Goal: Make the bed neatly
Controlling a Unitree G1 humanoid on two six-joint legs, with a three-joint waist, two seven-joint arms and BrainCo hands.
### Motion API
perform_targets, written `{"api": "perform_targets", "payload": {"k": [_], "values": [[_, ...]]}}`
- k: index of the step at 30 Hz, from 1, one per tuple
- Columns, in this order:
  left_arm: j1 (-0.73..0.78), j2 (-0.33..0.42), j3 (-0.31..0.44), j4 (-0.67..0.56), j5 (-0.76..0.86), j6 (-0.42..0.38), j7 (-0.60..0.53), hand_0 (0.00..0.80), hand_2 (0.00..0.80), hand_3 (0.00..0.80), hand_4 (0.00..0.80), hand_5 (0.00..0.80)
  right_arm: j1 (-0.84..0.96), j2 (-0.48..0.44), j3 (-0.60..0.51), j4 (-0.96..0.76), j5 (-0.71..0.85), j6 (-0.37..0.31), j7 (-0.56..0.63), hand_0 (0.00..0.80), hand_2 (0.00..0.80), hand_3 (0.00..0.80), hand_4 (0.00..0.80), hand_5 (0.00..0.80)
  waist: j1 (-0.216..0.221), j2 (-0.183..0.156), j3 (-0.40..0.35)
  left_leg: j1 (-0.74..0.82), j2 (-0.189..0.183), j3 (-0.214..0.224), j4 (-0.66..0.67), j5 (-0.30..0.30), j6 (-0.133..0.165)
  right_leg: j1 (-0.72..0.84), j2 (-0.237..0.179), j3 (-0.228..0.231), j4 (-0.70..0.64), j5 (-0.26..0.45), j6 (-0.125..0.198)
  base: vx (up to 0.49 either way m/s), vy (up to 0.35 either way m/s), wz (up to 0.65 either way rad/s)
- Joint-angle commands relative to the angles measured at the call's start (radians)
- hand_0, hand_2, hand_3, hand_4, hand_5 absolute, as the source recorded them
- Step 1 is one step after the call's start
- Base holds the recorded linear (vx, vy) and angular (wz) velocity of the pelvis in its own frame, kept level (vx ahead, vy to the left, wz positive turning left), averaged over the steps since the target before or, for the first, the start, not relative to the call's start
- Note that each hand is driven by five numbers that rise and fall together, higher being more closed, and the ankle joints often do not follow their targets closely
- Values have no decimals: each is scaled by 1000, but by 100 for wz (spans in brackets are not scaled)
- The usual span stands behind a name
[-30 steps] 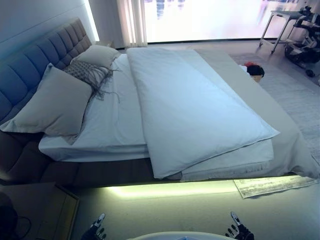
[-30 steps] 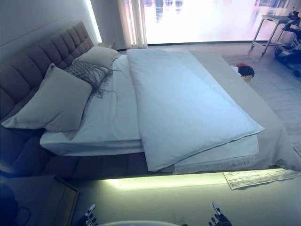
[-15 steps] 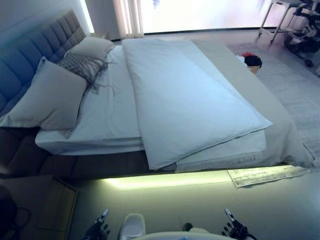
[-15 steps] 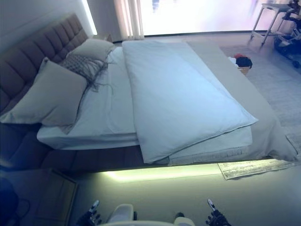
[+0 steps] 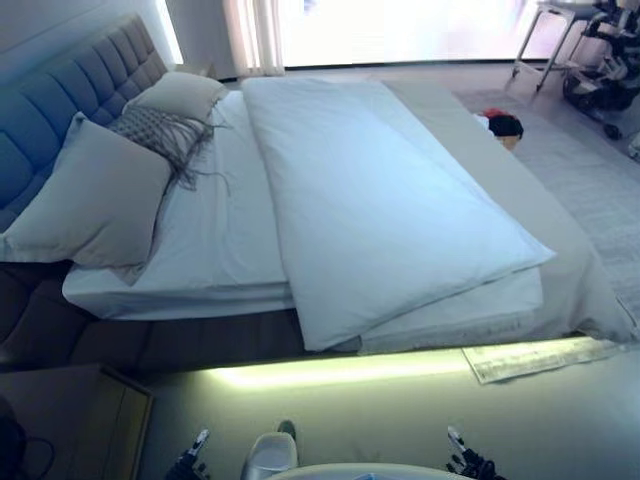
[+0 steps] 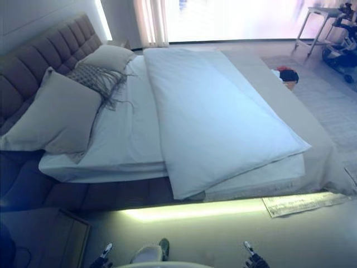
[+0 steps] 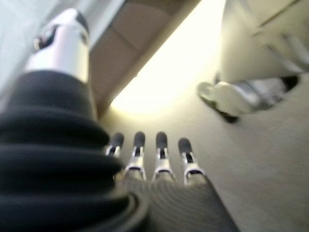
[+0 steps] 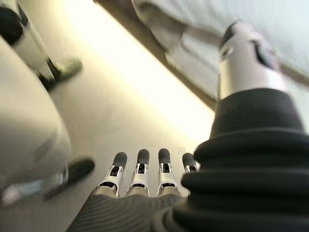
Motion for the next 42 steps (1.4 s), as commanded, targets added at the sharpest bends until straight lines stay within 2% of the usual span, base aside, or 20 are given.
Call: {"api": "perform_targets", "payload": {"k": [1,2,3,5,8,9,11,12,13,15,17,19,23,26,30,37,39,40,41,42], "values": [[-31,12,-41,-10,57,8,-9,0,0,0,0,0,-50,-42,-21,-40,17,-51,0,0,0,0,0,0,-4,43,-12,-91,49,-47,9,21,-11,96,-14,24,43,168,39,237,153,12],[-33,14,-46,-11,62,10,-12,0,0,0,0,0,-49,-41,-21,-41,16,-54,-4,0,0,0,0,0,-4,41,-16,-88,43,-44,6,18,-6,84,-21,29,59,185,42,278,191,9],[-37,20,-59,-14,67,16,-21,0,0,0,0,0,-47,-46,-21,-39,7,-53,-8,0,0,0,0,0,-18,50,-14,-61,34,-46,-8,9,10,17,-42,39,175,263,45,238,144,0],[-44,25,-66,-15,68,23,-25,0,0,0,0,0,-44,-59,-17,-32,-11,-46,-1,0,0,0,0,0,-43,65,-7,-8,29,-47,-43,7,24,-96,-31,55,222,293,31,251,96,-6],[-59,22,-86,-20,47,21,-17,0,0,0,0,0,-54,-67,3,-18,-25,-35,10,0,0,0,0,0,-76,81,13,69,43,-43,-104,14,11,-221,21,42,106,273,9,201,-95,-1],[-63,21,-93,-26,32,15,-18,0,0,0,0,0,-62,-67,11,-19,-14,-35,15,0,0,0,0,0,-82,79,28,89,43,-40,-118,4,4,-269,25,30,30,303,16,92,-245,2],[-88,22,-105,-46,0,5,-13,0,0,0,0,0,-102,-64,20,-26,8,-36,9,0,0,0,0,0,-100,66,68,109,36,-31,-127,-38,-4,-387,30,19,-93,415,42,-29,-268,-15],[-111,23,-110,-58,-17,1,-9,0,0,0,0,0,-130,-60,21,-38,23,-36,-1,0,0,0,0,0,-107,65,92,109,43,-21,-116,-62,-7,-431,31,14,-118,434,47,-124,-256,-19],[-132,22,-109,-60,-26,-8,-4,0,0,0,0,0,-151,-52,21,-46,45,-38,-24,0,0,0,0,0,-112,63,110,101,52,-11,-89,-85,-5,-446,34,20,-109,416,43,-60,-259,1],[-121,0,-99,-61,-35,-21,18,0,0,0,0,0,-151,-43,17,-62,19,-21,-82,0,0,0,0,0,-118,51,114,96,62,-21,-36,-104,-3,-431,44,40,-50,390,40,120,-205,54],[-96,-23,-91,-48,8,-27,-6,0,0,0,0,0,-133,-53,-5,-52,73,-32,-94,0,0,0,0,0,-114,40,98,124,83,-14,-25,-114,-13,-382,30,5,-47,374,40,223,-137,97],[-86,-42,-90,-32,16,-41,0,0,0,0,0,0,-126,-63,-20,-40,83,-22,-95,0,0,0,0,0,-114,40,84,162,92,-18,-57,-104,-23,-345,32,-15,-78,375,38,209,-53,65],[-81,-32,-84,-24,42,-29,8,0,0,0,0,0,-145,-83,-29,-39,115,-24,-116,0,0,0,0,0,-109,58,57,196,97,-23,-123,-86,-48,-322,37,-37,-110,370,34,93,7,11],[-83,-21,-77,-20,54,-22,-3,0,0,0,0,0,-152,-90,-38,-43,114,-26,-88,0,0,0,0,0,-112,72,50,217,98,-21,-152,-84,-59,-318,33,-48,-120,371,39,42,31,0],[-57,-16,-68,-20,74,-14,-12,0,0,0,0,0,-142,-87,-24,-54,61,-55,-71,0,0,0,0,0,-114,82,42,255,91,-11,-177,-93,-62,-303,23,-62,-135,376,50,102,38,-7],[-39,-1,-69,-41,62,6,3,0,0,0,0,0,-168,-86,-17,-69,77,-47,-41,0,0,0,0,0,-88,90,55,274,89,40,-185,-99,-56,-318,-25,-143,-81,372,76,87,-14,-11],[-41,-3,-70,-39,53,-1,-1,0,0,0,0,0,-183,-86,-22,-69,112,-41,-22,0,0,0,0,0,-89,85,62,267,86,32,-122,-130,-63,-338,-22,-135,-66,363,58,84,-33,-22],[-35,-6,-61,-38,47,-5,-14,0,0,0,0,0,-187,-87,-27,-73,123,-42,-9,0,0,0,0,0,-87,87,72,242,89,15,-34,-126,-75,-338,-10,-124,-52,342,39,115,8,-11],[-32,-9,-61,-39,34,-8,-26,0,0,0,0,0,-191,-89,-30,-79,132,-45,-5,0,0,0,0,0,-79,85,87,175,92,-23,59,-81,-90,-327,-5,-113,-51,329,23,64,39,-1],[-35,-18,-72,-46,16,-15,-41,0,0,0,0,0,-202,-93,-26,-91,159,-58,-16,0,0,0,0,0,-62,85,116,57,87,-80,133,-17,-107,-307,-2,-95,-57,312,10,-32,91,6]]}}
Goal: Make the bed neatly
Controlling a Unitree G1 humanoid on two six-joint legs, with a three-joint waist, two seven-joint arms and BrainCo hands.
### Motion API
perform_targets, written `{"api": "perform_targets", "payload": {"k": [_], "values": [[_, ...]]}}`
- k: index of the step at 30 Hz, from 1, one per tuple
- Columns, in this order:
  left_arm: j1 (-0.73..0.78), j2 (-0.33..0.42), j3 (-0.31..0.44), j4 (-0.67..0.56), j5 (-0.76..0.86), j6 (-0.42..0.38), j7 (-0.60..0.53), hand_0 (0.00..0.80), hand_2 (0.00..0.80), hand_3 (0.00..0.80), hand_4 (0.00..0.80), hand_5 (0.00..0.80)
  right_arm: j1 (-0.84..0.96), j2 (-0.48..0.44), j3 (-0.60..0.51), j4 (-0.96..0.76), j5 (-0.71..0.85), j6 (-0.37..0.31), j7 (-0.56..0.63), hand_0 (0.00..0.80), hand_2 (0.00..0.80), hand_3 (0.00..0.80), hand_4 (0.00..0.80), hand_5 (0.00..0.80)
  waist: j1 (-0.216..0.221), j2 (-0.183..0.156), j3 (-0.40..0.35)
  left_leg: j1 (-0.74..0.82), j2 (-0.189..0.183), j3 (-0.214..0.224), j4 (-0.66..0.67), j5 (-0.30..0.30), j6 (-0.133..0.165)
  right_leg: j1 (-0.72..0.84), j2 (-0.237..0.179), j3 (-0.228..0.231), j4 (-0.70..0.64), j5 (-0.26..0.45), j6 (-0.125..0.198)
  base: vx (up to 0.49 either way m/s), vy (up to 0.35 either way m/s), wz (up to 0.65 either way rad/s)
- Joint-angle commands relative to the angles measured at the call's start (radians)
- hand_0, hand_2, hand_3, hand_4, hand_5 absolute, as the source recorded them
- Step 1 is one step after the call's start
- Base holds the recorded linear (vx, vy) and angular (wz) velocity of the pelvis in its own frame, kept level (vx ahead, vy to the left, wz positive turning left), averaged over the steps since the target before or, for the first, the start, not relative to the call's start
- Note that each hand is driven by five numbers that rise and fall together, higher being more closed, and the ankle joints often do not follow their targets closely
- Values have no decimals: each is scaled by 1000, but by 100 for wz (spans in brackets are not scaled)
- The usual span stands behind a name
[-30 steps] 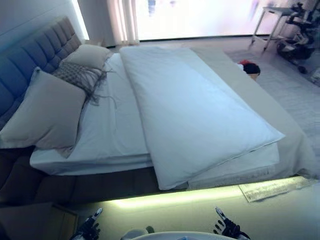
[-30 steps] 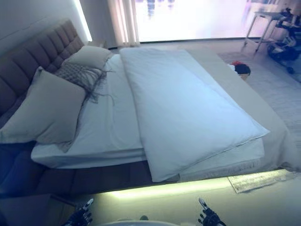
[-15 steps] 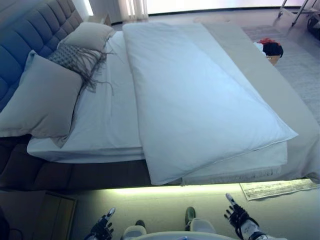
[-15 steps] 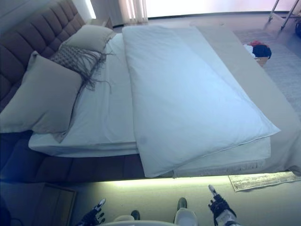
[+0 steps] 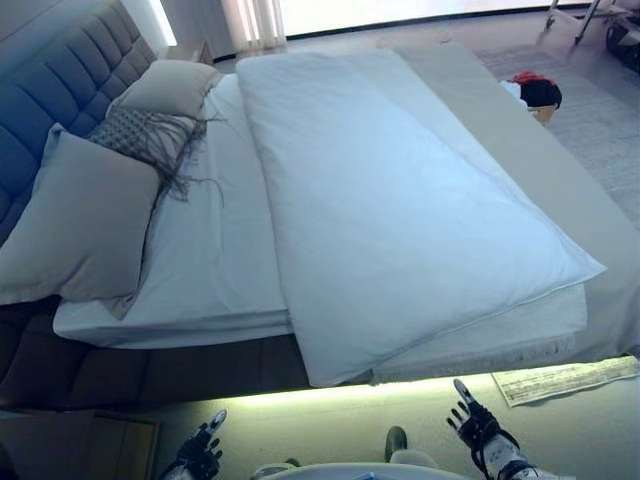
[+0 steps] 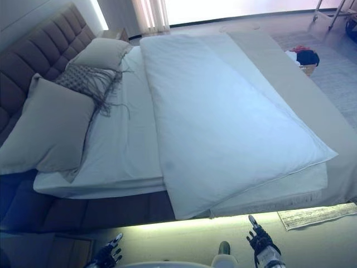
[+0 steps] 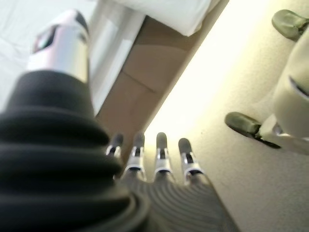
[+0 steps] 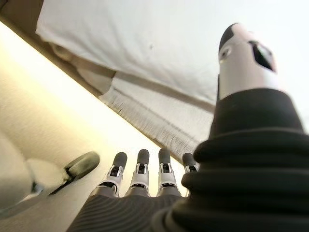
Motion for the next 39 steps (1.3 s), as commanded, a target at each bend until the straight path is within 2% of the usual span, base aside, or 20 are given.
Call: {"api": "perform_targets", "payload": {"k": [1,3,4,7,13,20,26,35,36,39], "values": [[-45,25,9,1,-52,-28,-46,0,0,0,0,0,-105,14,14,2,97,-58,2,0,0,0,0,0,52,-51,96,-271,-40,-146,269,92,-2,-46,-104,10,98,-19,26,-129,138,4],[-104,21,-17,-5,-41,-15,-28,0,0,0,0,0,-190,-8,11,5,177,-64,2,0,0,0,0,0,52,-50,146,-327,-17,-108,244,68,4,-101,-123,25,132,-27,33,-244,155,-8],[-139,19,-42,0,-56,-19,-7,0,0,0,0,0,-227,-16,4,11,195,-60,10,0,0,0,0,0,51,-45,171,-356,-29,-118,251,60,6,-138,-130,31,155,-30,35,-230,133,-33],[-203,38,-55,4,-137,-36,-7,0,0,0,0,0,-304,-40,-2,31,203,-55,-5,0,0,0,0,0,44,-41,214,-403,-30,-91,276,38,15,-237,-169,39,212,-21,50,-106,80,-61],[-262,55,-92,-57,-210,-10,30,0,0,0,0,0,-401,-71,30,17,239,-48,-84,0,0,0,0,0,50,-45,285,-536,-35,-100,410,-9,18,-348,-193,49,287,-28,52,-87,-26,21],[-288,53,-128,-107,-259,-13,42,0,0,0,0,0,-463,-119,46,12,237,-3,-112,0,0,0,0,0,56,-44,328,-651,-36,-112,516,-44,24,-455,-187,63,370,-52,46,-78,0,4],[-300,52,-137,-151,-305,-19,53,0,0,0,0,0,-522,-161,46,13,260,2,-102,0,0,0,0,0,68,-32,348,-766,-24,-111,635,-88,33,-576,-174,78,498,-91,37,-78,-8,-2],[-255,45,-120,-223,-374,-40,53,0,0,0,0,0,-626,-240,37,-39,264,5,-113,0,0,0,0,0,93,-10,340,-924,-20,-136,778,-131,57,-751,-164,108,682,-146,6,-6,-40,1],[-246,43,-120,-226,-375,-44,53,0,0,0,0,0,-645,-249,37,-44,261,5,-116,0,0,0,0,0,99,-6,334,-929,-18,-145,790,-157,56,-760,-157,116,705,-174,13,99,-47,-1],[-223,46,-113,-235,-386,-57,49,0,0,0,0,0,-701,-273,44,-55,252,5,-126,0,0,0,0,0,111,-1,330,-971,-21,-154,805,-152,60,-803,-148,121,739,-182,4,58,-38,0]]}}
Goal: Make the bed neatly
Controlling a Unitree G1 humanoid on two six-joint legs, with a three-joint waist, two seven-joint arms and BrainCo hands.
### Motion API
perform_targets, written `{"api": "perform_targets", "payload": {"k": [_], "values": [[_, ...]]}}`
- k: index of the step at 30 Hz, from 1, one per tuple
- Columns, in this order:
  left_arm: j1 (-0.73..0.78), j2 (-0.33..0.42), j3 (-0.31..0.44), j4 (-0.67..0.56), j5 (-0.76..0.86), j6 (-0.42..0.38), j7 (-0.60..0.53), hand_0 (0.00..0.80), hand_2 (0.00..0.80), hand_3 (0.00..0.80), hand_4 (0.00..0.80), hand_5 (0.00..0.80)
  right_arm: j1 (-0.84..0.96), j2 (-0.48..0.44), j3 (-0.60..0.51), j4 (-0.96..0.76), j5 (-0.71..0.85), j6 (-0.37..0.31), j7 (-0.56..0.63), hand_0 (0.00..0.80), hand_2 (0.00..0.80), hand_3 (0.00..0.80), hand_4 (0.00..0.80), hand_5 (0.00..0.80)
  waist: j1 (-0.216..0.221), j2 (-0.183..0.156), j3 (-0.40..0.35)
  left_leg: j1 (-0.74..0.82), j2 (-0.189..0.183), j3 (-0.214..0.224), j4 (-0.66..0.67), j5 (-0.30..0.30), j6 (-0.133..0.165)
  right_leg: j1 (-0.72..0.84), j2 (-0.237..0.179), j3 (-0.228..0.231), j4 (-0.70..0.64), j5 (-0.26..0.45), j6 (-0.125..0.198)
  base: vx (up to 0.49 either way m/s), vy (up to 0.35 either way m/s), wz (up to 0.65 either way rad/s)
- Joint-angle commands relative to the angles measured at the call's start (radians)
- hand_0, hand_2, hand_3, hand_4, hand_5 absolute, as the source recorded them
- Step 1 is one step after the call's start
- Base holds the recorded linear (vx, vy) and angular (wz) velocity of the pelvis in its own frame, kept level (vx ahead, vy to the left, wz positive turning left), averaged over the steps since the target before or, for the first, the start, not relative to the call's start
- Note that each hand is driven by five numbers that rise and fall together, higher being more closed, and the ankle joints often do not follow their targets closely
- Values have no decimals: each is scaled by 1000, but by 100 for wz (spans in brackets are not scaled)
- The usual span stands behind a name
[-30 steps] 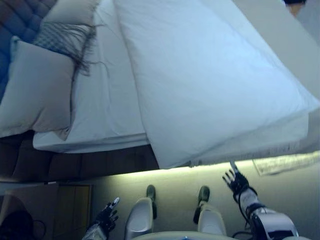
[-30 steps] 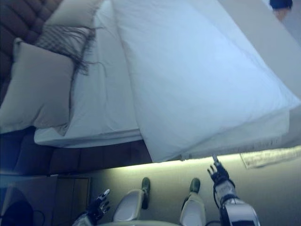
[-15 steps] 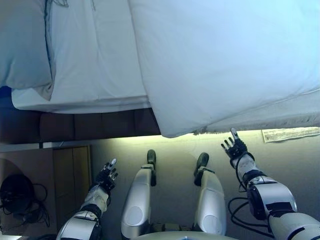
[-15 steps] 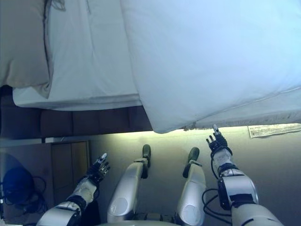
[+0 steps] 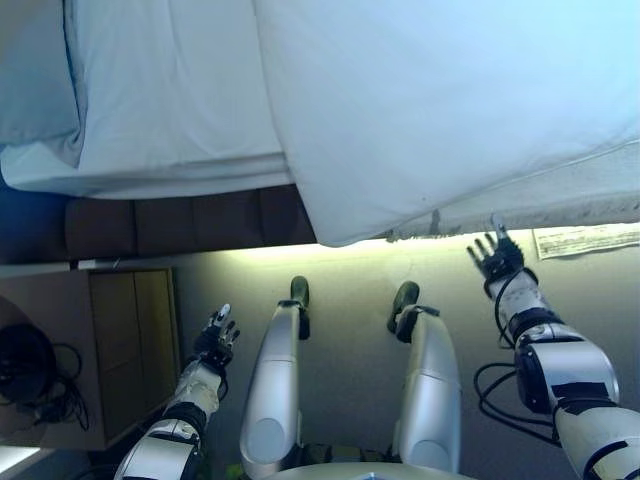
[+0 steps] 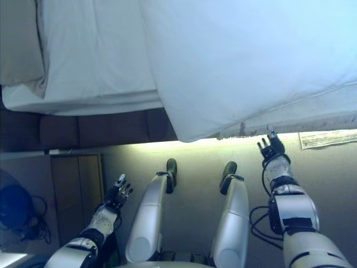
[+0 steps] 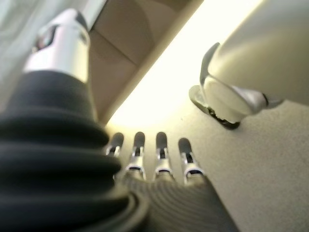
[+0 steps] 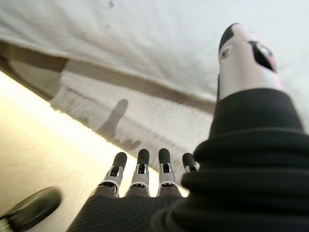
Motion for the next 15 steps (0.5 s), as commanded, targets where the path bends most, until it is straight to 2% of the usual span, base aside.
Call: {"api": "perform_targets", "payload": {"k": [1,10,15], "values": [[71,20,3,-8,-42,-44,2,0,0,0,0,0,-41,-61,6,-46,4,-11,-19,0,0,0,0,0,26,14,-36,-57,-10,-16,99,-77,45,-8,-5,61,-36,30,46,40,-32,8],[148,47,67,-10,-51,-57,-43,0,0,0,0,0,-172,-121,50,-115,-42,-19,-81,0,0,0,0,0,49,17,-38,-166,-20,-48,142,-58,51,-109,22,70,48,6,19,54,-20,2],[185,54,89,-38,-52,-58,-78,0,0,0,0,0,-241,-150,81,-172,-55,-17,-120,0,0,0,0,0,63,16,-31,-203,-22,-57,169,-49,53,-138,22,64,92,-5,10,80,-3,8]]}}
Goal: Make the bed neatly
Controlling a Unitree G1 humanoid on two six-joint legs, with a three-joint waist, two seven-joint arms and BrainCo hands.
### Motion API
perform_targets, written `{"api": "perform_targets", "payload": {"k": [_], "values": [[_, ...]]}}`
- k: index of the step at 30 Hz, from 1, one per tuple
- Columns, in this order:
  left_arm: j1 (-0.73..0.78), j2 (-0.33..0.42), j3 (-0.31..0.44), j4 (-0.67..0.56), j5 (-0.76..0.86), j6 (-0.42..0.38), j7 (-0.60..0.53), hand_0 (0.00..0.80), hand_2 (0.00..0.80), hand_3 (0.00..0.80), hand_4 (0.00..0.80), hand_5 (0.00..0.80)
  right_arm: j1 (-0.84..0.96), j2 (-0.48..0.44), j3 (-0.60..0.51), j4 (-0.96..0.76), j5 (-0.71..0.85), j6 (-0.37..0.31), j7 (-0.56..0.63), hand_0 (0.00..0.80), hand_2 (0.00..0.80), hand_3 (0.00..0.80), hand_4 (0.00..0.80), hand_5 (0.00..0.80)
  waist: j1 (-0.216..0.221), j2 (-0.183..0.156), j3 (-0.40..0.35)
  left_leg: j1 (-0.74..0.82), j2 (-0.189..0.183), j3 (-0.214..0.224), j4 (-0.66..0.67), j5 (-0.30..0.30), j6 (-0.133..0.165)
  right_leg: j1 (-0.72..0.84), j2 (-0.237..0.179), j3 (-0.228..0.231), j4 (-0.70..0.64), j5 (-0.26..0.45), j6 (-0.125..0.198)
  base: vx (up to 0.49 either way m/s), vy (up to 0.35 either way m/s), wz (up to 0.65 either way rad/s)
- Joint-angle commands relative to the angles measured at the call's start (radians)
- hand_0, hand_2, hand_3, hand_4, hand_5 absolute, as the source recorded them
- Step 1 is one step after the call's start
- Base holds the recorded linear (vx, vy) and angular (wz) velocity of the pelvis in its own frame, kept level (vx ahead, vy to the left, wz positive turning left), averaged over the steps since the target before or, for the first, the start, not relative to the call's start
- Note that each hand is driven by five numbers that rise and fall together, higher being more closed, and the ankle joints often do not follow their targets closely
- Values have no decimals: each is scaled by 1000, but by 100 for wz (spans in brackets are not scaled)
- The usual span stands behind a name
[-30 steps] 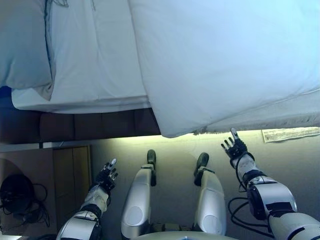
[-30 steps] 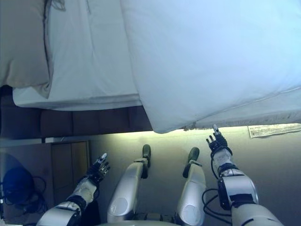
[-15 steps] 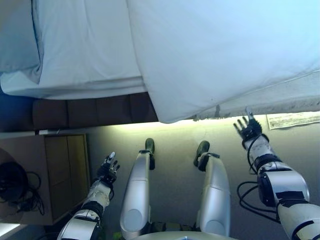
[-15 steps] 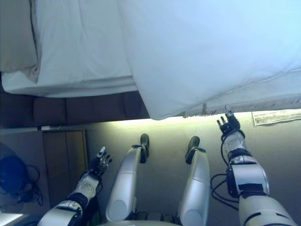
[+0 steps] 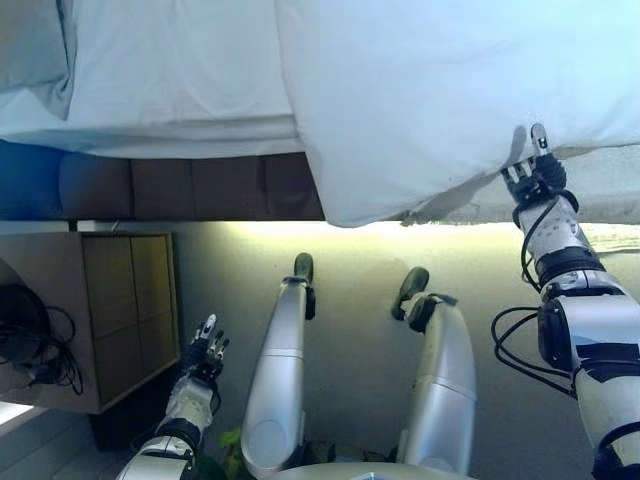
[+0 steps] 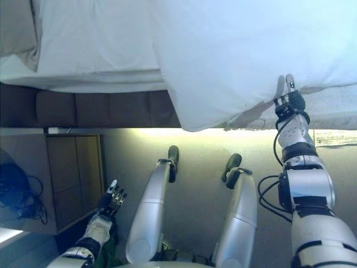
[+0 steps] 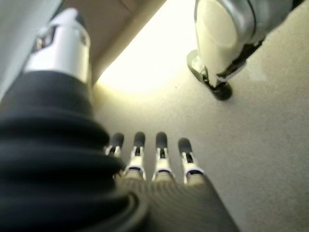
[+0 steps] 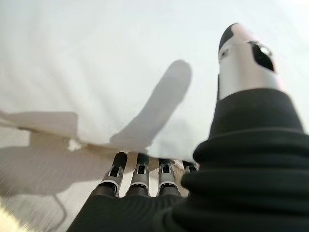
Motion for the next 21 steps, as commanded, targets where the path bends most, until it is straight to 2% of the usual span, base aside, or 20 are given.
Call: {"api": "perform_targets", "payload": {"k": [1,8,11,12,13,15,19,21], "values": [[97,50,22,-21,-24,-33,-28,0,0,0,0,0,-34,-67,37,-85,-48,-18,-13,0,0,0,0,0,10,12,-34,-35,-17,9,31,-14,90,13,16,77,-58,66,45,80,4,9],[119,71,28,-48,-31,-18,-37,0,0,0,0,0,-128,-106,94,-86,-67,-12,-6,0,0,0,0,0,24,16,-26,-93,-24,-8,55,8,82,-41,21,72,-14,61,35,40,-4,6],[130,79,33,-64,-30,-9,-42,0,0,0,0,0,-139,-112,110,-109,-54,-40,38,0,0,0,0,0,26,15,-21,-91,-22,-11,50,14,80,-40,19,68,-16,61,35,0,-5,2],[134,80,33,-66,-26,-8,-46,0,0,0,0,0,-140,-111,111,-117,-56,-54,52,493,493,493,493,493,27,15,-19,-89,-20,-11,50,14,77,-37,18,66,-16,61,35,0,0,0],[136,80,34,-68,-23,-7,-49,0,0,0,0,0,-141,-109,112,-122,-59,-59,62,800,800,800,800,800,27,15,-18,-85,-19,-11,50,15,76,-33,17,65,-16,61,36,0,0,0],[147,81,26,-72,-9,-13,-72,0,0,0,0,0,-130,-101,119,-149,-65,-61,100,800,800,800,800,800,25,16,-16,-68,-14,-6,41,17,74,-17,14,60,-25,65,36,0,0,0],[157,75,-7,-102,24,-31,-125,0,0,0,0,0,-62,-92,103,-175,-67,4,145,800,800,800,800,800,15,15,-21,5,1,9,24,21,66,55,4,49,-58,77,41,32,45,1],[155,72,-24,-119,41,-41,-146,0,0,0,0,0,-36,-85,96,-172,-80,12,159,800,800,800,800,800,12,13,-22,40,6,15,10,25,66,91,2,45,-80,84,44,50,43,0]]}}
